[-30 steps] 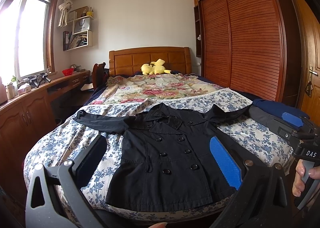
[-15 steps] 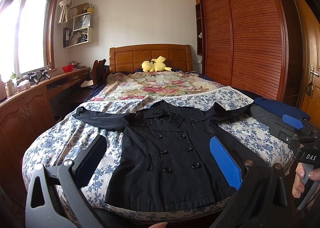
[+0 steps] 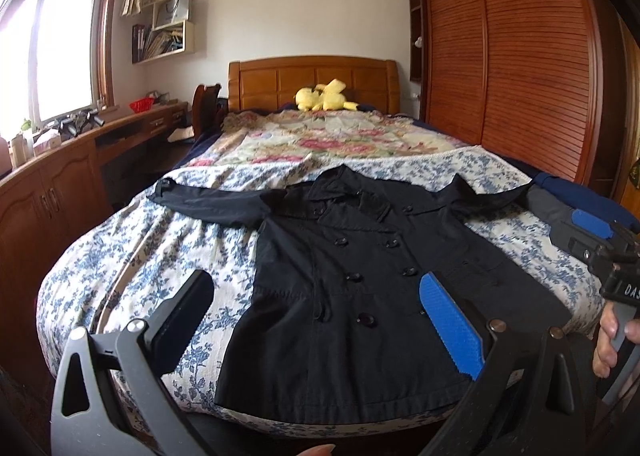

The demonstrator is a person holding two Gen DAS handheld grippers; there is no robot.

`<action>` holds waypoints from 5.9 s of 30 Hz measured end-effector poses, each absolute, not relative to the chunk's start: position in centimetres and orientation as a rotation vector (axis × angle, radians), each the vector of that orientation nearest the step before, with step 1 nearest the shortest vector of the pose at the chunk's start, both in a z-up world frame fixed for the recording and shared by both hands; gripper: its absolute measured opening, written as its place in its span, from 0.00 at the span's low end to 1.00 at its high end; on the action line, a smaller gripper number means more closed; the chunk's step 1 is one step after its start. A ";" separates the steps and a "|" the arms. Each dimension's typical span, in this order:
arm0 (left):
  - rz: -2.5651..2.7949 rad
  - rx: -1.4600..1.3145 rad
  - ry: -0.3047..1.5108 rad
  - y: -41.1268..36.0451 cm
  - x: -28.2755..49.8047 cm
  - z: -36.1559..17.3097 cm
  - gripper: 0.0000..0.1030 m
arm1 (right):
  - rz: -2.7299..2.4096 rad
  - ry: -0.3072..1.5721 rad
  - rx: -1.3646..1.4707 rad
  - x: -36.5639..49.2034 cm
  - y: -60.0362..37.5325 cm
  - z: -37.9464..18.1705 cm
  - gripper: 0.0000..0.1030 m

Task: Fold large clothes
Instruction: 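Move the left tool to the coat sleeve cuff and close on it, then lift the sleeve with the left tool and fold it across the coat front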

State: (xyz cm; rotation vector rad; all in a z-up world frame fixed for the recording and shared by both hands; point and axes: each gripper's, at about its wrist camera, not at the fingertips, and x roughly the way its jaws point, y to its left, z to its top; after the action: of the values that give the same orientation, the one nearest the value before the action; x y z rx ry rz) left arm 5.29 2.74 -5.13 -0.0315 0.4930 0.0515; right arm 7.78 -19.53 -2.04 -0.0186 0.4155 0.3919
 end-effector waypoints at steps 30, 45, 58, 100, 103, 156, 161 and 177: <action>0.289 -0.090 0.668 13.1 14.8 -13.5 1.00 | 0.689 0.640 -0.194 26.4 -5.2 -15.3 1.00; 0.207 -0.078 0.772 21.3 25.4 -16.4 1.00 | 0.704 0.668 -0.178 26.5 -5.9 -16.4 1.00; 0.116 -0.236 0.788 24.4 35.7 -16.8 0.99 | 0.701 0.707 -0.185 27.1 -5.6 -17.3 1.00; 0.118 -0.335 0.790 25.1 41.3 -12.9 0.00 | 0.702 0.668 -0.222 26.1 -5.2 -17.1 1.00; 0.049 -0.285 0.795 21.7 39.4 -11.9 0.00 | 0.697 0.655 -0.218 25.9 -5.4 -16.9 1.00; 0.225 -0.196 0.827 26.0 40.6 -15.7 0.01 | 0.695 0.664 -0.229 26.2 -5.1 -17.1 1.00; 0.128 -0.098 0.716 19.2 38.9 -8.8 0.01 | 0.690 0.622 -0.195 25.6 -7.1 -15.1 1.00; -0.185 0.098 0.620 1.8 29.3 -4.3 0.04 | 0.510 0.530 -0.139 25.2 -18.0 -11.0 1.00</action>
State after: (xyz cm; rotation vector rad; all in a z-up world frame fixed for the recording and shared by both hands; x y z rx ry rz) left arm 29.34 1.76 -4.31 0.0978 0.6197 -0.1850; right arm 25.17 -18.05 -11.02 -0.1391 0.5298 0.5096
